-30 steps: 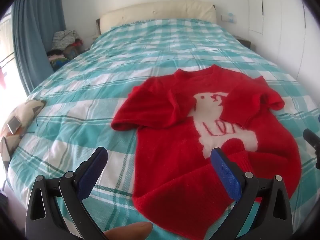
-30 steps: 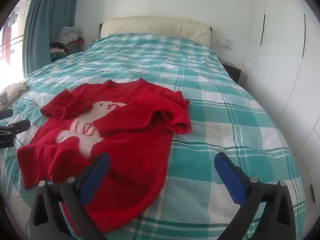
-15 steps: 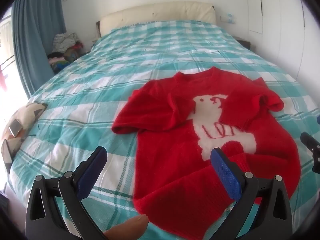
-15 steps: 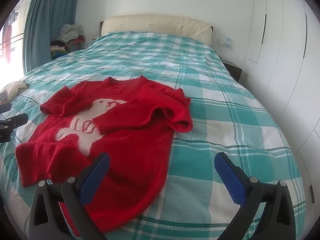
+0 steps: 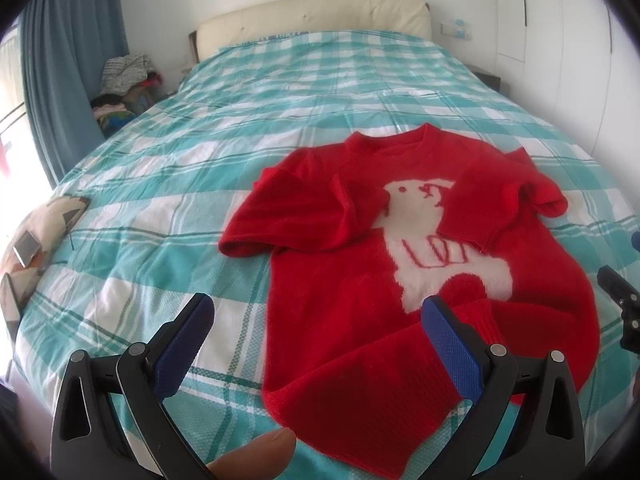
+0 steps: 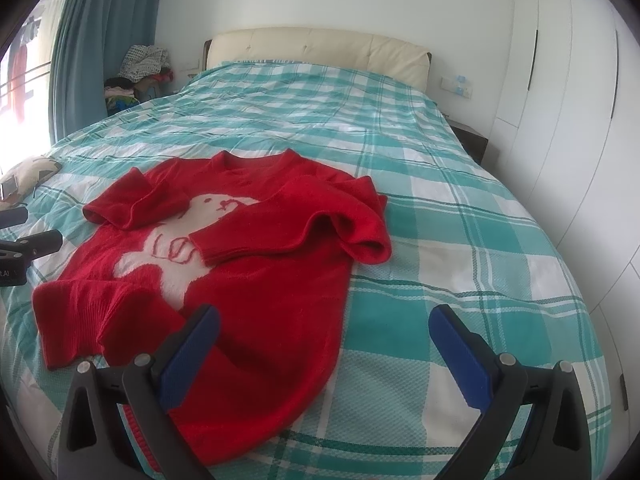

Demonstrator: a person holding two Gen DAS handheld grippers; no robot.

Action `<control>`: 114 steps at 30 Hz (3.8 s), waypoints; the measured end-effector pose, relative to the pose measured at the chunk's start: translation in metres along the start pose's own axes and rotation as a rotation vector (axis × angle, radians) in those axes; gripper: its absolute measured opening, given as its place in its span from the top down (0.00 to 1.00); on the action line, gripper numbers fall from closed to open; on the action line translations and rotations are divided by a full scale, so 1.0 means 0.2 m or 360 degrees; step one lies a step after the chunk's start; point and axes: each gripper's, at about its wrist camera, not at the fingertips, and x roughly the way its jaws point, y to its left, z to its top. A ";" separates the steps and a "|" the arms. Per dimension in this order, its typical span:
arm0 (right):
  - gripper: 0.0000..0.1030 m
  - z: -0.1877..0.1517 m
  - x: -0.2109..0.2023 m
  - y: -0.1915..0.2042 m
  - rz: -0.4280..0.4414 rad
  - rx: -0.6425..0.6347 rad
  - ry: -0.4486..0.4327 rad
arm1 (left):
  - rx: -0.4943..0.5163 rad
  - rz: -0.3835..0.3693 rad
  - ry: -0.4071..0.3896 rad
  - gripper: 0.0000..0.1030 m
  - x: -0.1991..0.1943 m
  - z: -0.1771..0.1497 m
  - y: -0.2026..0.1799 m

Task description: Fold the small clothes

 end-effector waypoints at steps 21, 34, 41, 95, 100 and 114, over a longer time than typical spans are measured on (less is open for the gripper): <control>0.00 -0.01 0.00 0.02 0.0006 -0.0021 0.0010 | -0.0004 0.0011 0.0031 0.00 0.02 -0.02 0.01; 0.00 -0.02 0.02 0.03 0.0006 -0.0022 0.0018 | 0.0002 0.0039 0.0070 0.00 0.04 -0.02 0.01; 0.00 -0.02 0.02 0.03 0.0007 -0.0022 0.0019 | 0.0004 0.0043 0.0071 0.00 0.04 -0.02 0.01; 0.96 -0.37 0.01 0.07 0.0896 0.0617 0.0466 | -0.0591 -0.0742 0.0515 0.97 0.04 -0.42 0.24; 0.96 -0.37 -0.22 -0.09 0.0821 0.0595 0.0485 | -0.0416 -0.0687 0.0543 0.98 -0.15 -0.41 0.40; 0.96 -0.62 -0.07 0.00 0.0524 0.0433 0.0798 | -0.0190 -0.0367 0.0831 0.94 -0.01 -0.59 0.29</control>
